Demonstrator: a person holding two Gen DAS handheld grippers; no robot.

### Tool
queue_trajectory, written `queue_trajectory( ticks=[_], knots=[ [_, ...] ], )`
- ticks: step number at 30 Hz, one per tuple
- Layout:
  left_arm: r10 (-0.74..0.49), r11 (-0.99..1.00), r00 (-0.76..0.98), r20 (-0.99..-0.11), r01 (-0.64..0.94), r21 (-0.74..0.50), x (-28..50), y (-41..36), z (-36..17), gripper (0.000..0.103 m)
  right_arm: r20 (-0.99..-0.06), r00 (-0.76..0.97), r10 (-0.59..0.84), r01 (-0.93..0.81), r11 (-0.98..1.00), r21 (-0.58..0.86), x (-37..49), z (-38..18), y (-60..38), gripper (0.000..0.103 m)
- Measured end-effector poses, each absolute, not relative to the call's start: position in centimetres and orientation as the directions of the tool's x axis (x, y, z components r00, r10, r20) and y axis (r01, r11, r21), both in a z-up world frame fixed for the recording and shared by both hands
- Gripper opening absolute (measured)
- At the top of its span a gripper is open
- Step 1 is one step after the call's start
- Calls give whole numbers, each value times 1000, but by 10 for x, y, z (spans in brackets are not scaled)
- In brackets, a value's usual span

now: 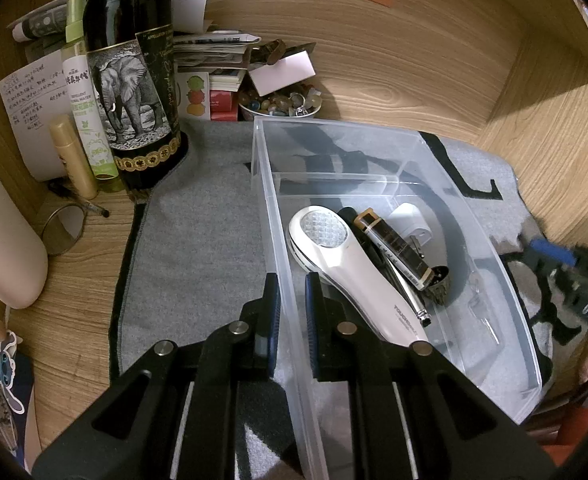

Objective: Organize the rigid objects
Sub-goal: 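Place the small black item into the clear box and release it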

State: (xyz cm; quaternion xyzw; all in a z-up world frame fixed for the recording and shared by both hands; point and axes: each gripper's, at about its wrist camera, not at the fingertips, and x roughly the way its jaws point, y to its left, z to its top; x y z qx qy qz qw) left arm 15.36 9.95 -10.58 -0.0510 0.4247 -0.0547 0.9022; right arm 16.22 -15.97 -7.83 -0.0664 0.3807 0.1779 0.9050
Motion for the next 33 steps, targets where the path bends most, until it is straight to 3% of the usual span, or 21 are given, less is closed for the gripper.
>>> queue_trajectory(
  ticks=[13, 33],
  knots=[
    [-147, 988, 633, -760, 54, -146, 153, 99, -106, 11, -603, 670, 433, -544, 839, -2, 160, -35, -101, 25],
    [-146, 988, 634, -759, 55, -145, 154, 99, -106, 11, -761, 505, 407, -643, 766, -17, 194, -83, -44, 25]
  ],
)
